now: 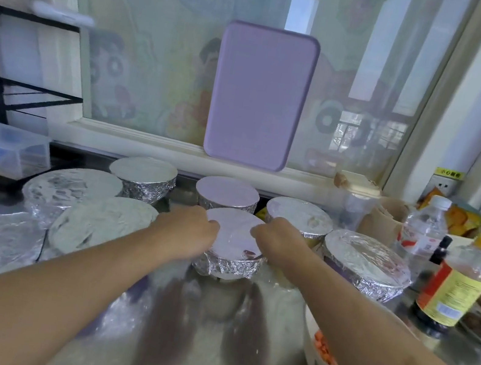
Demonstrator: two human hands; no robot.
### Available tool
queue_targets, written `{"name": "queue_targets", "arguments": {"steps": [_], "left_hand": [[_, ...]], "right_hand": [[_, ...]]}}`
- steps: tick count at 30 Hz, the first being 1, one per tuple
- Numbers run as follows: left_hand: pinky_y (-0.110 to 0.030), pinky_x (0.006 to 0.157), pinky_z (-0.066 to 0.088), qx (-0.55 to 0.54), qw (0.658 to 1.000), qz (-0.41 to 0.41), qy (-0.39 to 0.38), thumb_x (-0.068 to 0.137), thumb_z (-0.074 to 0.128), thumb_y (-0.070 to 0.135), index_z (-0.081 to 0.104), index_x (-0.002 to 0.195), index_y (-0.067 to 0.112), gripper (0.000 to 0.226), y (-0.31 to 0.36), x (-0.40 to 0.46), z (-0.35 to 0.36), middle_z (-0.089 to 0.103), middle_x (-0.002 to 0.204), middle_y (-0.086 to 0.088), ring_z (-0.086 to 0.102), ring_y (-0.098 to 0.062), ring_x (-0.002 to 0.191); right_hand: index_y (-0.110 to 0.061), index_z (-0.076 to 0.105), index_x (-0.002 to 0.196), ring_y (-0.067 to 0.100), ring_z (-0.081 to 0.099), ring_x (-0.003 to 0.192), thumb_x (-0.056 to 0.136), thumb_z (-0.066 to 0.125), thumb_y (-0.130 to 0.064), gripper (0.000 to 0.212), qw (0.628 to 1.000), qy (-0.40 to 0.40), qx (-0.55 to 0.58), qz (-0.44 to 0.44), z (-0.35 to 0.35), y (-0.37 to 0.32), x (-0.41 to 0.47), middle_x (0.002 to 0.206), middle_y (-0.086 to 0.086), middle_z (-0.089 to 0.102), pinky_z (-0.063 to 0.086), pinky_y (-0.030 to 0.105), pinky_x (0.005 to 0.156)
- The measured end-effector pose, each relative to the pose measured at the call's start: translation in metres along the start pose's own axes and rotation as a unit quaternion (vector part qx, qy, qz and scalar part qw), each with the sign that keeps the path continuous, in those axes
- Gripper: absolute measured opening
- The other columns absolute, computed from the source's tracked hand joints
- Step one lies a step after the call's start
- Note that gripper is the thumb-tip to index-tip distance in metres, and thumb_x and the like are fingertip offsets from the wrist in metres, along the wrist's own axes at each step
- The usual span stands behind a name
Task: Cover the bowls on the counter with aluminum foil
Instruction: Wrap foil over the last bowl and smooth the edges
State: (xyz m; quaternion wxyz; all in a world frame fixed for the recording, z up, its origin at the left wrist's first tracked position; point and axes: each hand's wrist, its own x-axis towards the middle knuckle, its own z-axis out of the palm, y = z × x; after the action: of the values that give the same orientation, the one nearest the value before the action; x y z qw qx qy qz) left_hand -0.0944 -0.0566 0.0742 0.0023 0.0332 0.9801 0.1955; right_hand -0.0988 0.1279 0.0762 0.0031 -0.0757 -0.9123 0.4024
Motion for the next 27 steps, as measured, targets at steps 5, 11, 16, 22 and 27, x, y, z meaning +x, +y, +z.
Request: {"name": "queue_targets", "arguments": {"steps": [5, 11, 16, 22, 27], "left_hand": [[-0.039, 0.083, 0.046, -0.001, 0.998, -0.026, 0.058, 0.102, 0.038, 0.038, 0.045, 0.077, 0.014, 0.035, -0.018, 0.006, -0.01, 0.055, 0.096, -0.017, 0.057, -0.038, 0.098], [-0.037, 0.077, 0.044, -0.007, 0.996, -0.041, 0.08, 0.104, 0.041, 0.036, 0.049, 0.085, 0.012, 0.032, -0.043, 0.009, -0.018, 0.06, 0.099, -0.016, 0.059, -0.037, 0.097], [-0.038, 0.073, 0.04, 0.022, 0.996, -0.039, 0.077, 0.102, 0.044, 0.037, 0.049, 0.087, 0.013, 0.029, -0.058, 0.011, -0.018, 0.065, 0.104, -0.02, 0.059, -0.038, 0.095], [-0.04, 0.062, 0.032, 0.071, 0.992, 0.01, 0.106, 0.099, 0.048, 0.03, 0.047, 0.064, 0.005, 0.043, -0.059, 0.006, -0.021, 0.059, 0.082, -0.02, 0.064, -0.041, 0.085], [-0.038, 0.072, 0.027, 0.111, 0.988, 0.012, 0.11, 0.102, 0.046, 0.031, 0.042, 0.068, 0.014, 0.038, -0.058, 0.0, -0.022, 0.044, 0.063, -0.004, 0.04, -0.023, 0.062]], "right_hand": [[-0.017, 0.052, 0.078, 0.018, 0.056, 0.064, 0.099, 0.057, -0.014, 0.022, 0.995, -0.043, 0.089, 0.021, 0.016, -0.011, -0.002, 0.079, 0.005, 0.056, 0.062, 0.038, 0.077], [-0.018, 0.049, 0.075, 0.017, 0.054, 0.067, 0.098, 0.056, -0.013, 0.025, 0.99, -0.052, 0.131, 0.028, 0.04, -0.027, 0.001, 0.079, 0.003, 0.053, 0.06, 0.046, 0.093], [-0.018, 0.047, 0.072, 0.015, 0.049, 0.063, 0.095, 0.06, -0.008, 0.028, 0.985, -0.008, 0.168, 0.027, 0.05, -0.027, 0.006, 0.073, 0.001, 0.05, 0.059, 0.035, 0.078], [-0.012, 0.042, 0.073, 0.021, 0.049, 0.082, 0.089, 0.058, 0.007, 0.03, 0.993, -0.048, 0.105, 0.017, 0.044, -0.021, 0.018, 0.078, 0.008, 0.046, 0.054, 0.029, 0.067], [-0.018, 0.028, 0.064, 0.022, 0.021, 0.066, 0.087, 0.048, 0.005, 0.038, 0.999, -0.04, 0.003, -0.018, 0.038, -0.024, 0.006, 0.069, 0.004, 0.028, 0.021, 0.035, 0.059]]}}
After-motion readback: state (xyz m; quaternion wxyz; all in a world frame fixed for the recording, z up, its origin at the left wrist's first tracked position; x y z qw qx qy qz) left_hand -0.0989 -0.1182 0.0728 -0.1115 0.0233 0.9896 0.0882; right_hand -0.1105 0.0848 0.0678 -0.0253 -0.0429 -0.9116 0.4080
